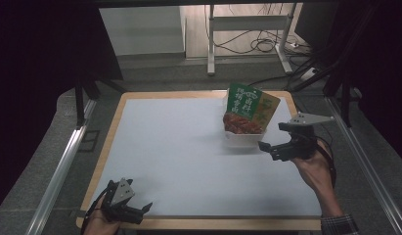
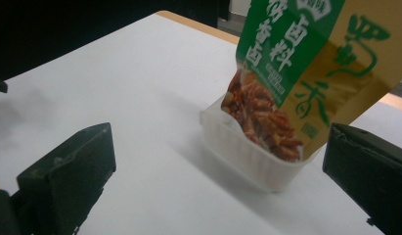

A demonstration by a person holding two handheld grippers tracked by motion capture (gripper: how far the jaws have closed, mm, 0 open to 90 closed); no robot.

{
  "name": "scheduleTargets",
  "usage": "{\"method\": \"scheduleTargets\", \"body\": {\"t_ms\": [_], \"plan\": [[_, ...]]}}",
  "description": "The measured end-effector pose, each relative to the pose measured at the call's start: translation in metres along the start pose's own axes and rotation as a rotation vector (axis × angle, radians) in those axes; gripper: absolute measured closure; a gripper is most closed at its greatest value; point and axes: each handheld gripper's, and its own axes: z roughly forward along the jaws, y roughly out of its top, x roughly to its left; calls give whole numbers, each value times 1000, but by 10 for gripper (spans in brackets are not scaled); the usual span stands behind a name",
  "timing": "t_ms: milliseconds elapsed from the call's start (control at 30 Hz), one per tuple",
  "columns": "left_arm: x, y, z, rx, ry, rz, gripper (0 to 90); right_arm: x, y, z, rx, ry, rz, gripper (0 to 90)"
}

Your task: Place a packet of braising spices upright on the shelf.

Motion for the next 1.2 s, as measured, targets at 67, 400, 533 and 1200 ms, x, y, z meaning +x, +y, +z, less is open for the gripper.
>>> {"method": "scheduleTargets", "body": {"t_ms": [67,400,533,1200], "plan": [[0,0,0,0,0,-1,0,3,-5,-1,2,2,4,0],[0,0,0,2,1,2,0,19,-32,1,9,-34,-19,0],[-1,0,1,0,1,-1,0,23,-40,0,2,-38,-18,0],[-1,0,0,1,0,3,0,40,-77,1,7,-33,-30,0]]}}
